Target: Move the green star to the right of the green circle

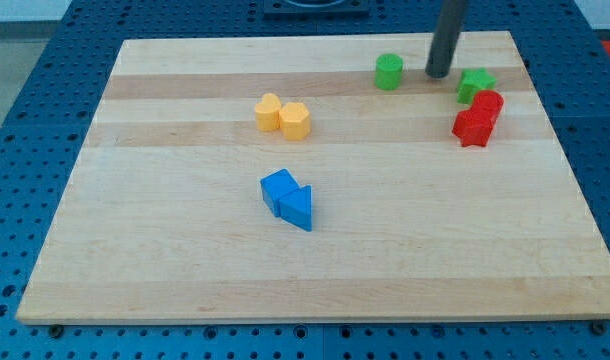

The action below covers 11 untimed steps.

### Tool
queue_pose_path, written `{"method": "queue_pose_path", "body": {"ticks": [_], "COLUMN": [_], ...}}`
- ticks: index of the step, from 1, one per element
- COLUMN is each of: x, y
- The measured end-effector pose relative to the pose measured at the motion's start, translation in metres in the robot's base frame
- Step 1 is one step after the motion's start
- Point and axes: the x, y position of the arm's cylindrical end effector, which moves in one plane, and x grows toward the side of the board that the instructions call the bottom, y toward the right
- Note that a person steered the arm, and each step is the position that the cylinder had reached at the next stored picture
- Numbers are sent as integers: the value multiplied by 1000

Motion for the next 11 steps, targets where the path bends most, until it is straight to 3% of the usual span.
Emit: {"method": "queue_pose_path", "body": {"ticks": [2, 3, 5, 6, 7, 8, 11], "x": [0, -5, -29, 1, 39, 60, 37], "y": [-102, -88, 76, 143, 143, 128, -2]}}
